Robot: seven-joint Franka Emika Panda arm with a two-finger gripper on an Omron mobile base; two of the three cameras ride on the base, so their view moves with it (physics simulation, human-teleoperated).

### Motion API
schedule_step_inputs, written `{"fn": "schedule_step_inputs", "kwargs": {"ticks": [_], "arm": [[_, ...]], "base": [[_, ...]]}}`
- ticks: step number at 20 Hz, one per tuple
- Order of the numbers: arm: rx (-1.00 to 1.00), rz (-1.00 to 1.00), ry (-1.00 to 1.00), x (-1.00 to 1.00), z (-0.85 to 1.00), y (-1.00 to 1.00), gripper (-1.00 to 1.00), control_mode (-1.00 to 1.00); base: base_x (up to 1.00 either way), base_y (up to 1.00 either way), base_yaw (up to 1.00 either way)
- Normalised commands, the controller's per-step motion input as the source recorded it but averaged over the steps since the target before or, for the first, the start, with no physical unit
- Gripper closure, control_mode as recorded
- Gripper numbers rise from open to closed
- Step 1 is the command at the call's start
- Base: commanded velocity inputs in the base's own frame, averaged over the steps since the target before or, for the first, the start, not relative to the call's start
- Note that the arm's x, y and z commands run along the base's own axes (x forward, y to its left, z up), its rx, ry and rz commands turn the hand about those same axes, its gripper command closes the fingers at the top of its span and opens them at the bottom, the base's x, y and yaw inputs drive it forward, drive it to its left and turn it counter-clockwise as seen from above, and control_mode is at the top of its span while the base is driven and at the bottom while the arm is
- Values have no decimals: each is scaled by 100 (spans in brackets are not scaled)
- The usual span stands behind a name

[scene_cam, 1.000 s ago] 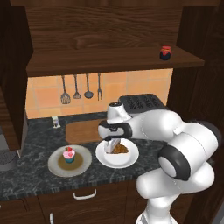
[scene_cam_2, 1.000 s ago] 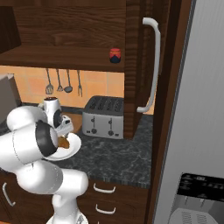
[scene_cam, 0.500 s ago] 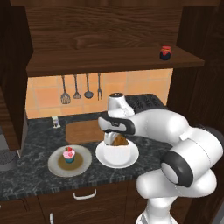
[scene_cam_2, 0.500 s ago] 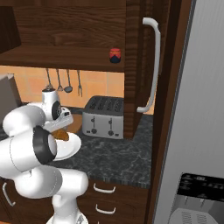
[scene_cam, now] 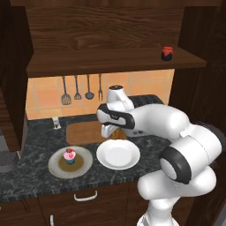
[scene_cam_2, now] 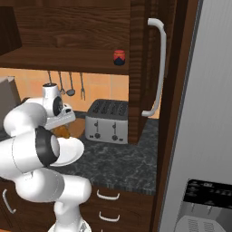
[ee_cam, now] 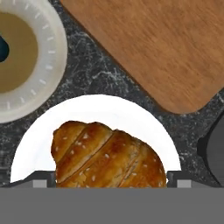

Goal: From the different types of pastries on the counter, select a croissant and place it on the cutting board. Then retrieve a jar of jam from the cabinet and place it alongside the croissant on the cutting board.

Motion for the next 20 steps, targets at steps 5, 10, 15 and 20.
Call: {"fn": "schedule_step_inputs", "kwargs": {"ticks": [5, 10, 15, 20], "arm": [[0, -17, -2, 35, 15, 24, 100, -100], [1, -22, -1, 29, 8, 28, 100, -100], [5, -25, 0, 26, 0, 18, 100, -100], [9, -20, 0, 41, 0, 13, 100, -100]], "base": [[0, 0, 0], [0, 0, 0], [0, 0, 0], [0, 0, 0]]}}
